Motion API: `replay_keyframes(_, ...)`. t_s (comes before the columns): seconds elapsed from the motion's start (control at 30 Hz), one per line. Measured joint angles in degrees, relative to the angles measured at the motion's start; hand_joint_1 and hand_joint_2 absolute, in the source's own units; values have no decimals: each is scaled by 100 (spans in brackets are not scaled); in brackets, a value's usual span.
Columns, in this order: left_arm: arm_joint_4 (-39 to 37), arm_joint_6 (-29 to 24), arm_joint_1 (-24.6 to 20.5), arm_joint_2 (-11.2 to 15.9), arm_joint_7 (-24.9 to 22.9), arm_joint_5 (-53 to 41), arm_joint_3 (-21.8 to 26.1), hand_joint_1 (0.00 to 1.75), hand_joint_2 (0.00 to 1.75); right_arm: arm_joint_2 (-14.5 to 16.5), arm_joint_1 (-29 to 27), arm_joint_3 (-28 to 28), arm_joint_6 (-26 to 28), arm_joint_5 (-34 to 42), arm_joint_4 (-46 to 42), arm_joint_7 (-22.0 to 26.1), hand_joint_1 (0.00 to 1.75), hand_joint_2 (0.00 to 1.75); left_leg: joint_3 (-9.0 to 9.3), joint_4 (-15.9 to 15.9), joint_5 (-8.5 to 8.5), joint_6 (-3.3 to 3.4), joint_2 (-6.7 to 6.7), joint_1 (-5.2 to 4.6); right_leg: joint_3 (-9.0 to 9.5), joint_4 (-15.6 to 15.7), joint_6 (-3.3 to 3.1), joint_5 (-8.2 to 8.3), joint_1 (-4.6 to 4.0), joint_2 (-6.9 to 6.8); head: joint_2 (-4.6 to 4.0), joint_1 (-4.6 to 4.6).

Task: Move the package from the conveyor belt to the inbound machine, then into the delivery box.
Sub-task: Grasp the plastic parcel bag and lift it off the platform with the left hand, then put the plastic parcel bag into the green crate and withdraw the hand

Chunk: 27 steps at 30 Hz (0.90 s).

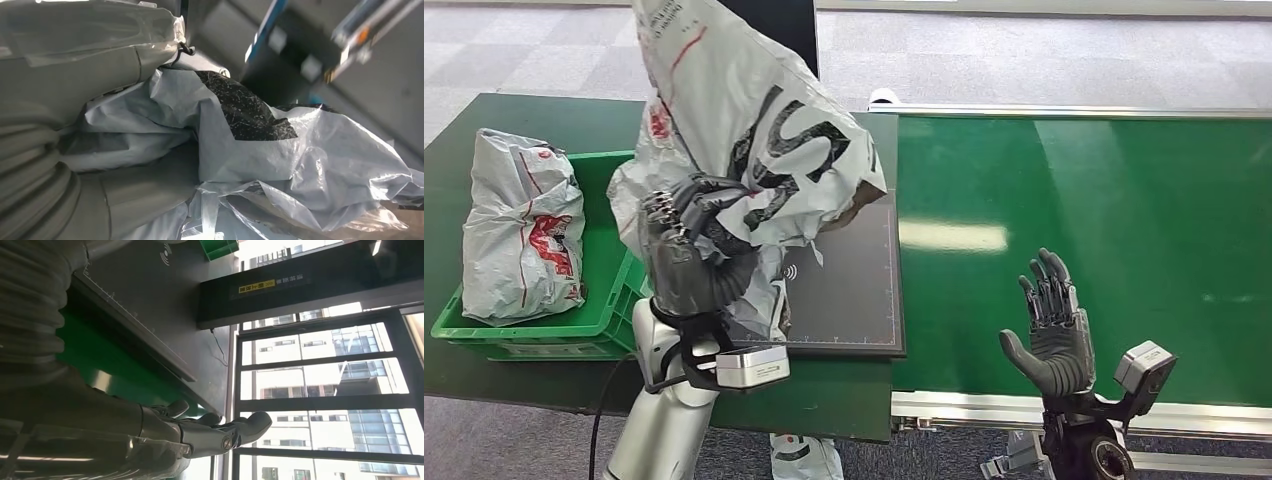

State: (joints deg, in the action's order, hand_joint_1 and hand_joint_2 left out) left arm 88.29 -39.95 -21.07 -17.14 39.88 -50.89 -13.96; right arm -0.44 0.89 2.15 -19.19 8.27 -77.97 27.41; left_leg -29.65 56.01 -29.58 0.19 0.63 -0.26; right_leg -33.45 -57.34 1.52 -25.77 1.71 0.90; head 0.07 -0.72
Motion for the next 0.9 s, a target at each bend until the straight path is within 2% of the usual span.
replay_keyframes(0.23,1174,0,53,-61,-6,-837,864,175,175,-9,-276,-3,69,15,-174,-8,0,175,1,-1,0,0,-1,4,0,0,0,0,0,0,1,0)
replay_keyframes(0.4,1346,-2,21,-98,-513,-1779,1615,175,175,-9,-465,17,149,-2,-337,-55,0,175,4,-1,0,0,5,4,2,1,1,-2,0,-4,0,1)
replay_keyframes(0.47,1076,5,-12,-109,-983,-2361,1862,175,175,7,-549,51,182,-37,-452,-57,0,175,5,-1,1,0,6,3,4,1,2,-3,0,-6,0,2)
replay_keyframes(0.57,614,7,-55,28,-2263,-2949,1916,172,175,48,-676,143,139,-101,-631,-96,0,175,7,0,0,0,-4,3,0,1,1,-1,0,4,0,-1)
replay_keyframes(0.63,136,5,-113,152,-2886,-3262,1865,171,175,67,-717,203,92,-120,-712,-131,0,175,8,0,1,0,-1,3,3,1,1,-1,0,2,0,-1)
replay_keyframes(0.8,-1190,136,-314,536,-3888,-3484,1798,165,175,124,-716,297,-45,-217,-785,-205,0,175,9,-1,1,0,-6,4,2,0,0,0,-1,8,0,0)
replay_keyframes(0.9,-1807,273,-401,802,-4239,-3612,1827,164,175,151,-715,345,-105,-264,-787,-223,0,175,7,-1,1,-1,-6,7,2,-1,0,0,-3,7,0,1)
